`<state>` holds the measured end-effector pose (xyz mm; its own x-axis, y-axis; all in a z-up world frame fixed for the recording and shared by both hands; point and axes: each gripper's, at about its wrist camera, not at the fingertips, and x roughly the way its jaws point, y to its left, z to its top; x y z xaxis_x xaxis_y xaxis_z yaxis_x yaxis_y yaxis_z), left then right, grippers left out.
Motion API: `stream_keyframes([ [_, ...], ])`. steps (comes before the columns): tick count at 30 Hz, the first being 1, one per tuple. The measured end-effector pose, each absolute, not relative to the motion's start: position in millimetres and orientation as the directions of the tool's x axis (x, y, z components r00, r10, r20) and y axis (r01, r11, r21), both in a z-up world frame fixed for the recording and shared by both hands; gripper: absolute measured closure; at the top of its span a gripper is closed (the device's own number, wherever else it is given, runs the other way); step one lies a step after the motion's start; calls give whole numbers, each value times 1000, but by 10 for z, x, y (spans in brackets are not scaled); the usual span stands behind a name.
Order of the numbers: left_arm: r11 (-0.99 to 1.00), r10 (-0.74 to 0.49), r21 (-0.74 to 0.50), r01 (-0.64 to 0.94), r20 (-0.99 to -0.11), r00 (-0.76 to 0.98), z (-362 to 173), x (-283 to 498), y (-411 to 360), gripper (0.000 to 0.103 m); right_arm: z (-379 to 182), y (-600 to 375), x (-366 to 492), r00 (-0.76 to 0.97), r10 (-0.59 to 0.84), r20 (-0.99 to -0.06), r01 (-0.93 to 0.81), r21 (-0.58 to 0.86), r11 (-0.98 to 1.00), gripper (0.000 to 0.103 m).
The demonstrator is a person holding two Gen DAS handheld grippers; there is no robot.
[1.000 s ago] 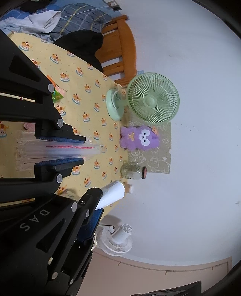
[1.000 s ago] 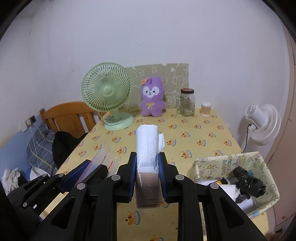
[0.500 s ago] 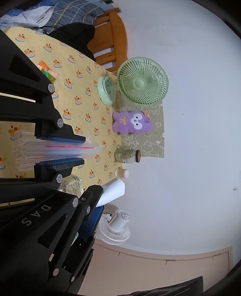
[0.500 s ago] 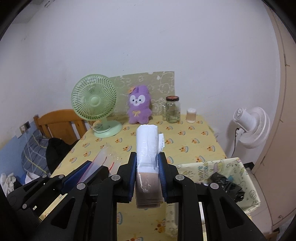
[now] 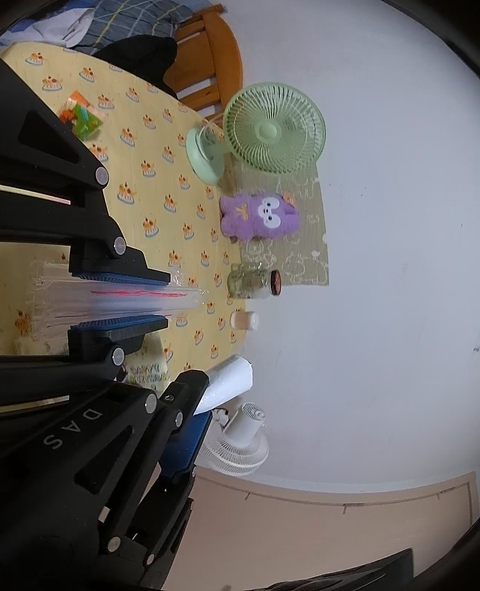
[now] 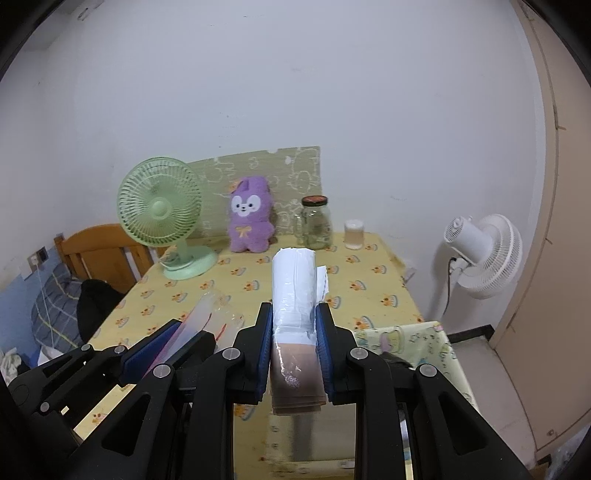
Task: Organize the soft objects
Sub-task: 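Carry the straw bag and white rolled item over the yellow box with both tools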
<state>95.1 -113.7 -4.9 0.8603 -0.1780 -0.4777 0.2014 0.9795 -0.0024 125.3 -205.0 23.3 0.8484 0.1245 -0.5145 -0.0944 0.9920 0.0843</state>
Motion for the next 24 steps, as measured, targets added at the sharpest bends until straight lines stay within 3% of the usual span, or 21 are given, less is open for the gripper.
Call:
stream_keyframes([
  [24,949,-275,-24,315,-554,786,-436,1245,-1822,88,-213,-2770,1453,809,34,-587,5,66,998,77],
])
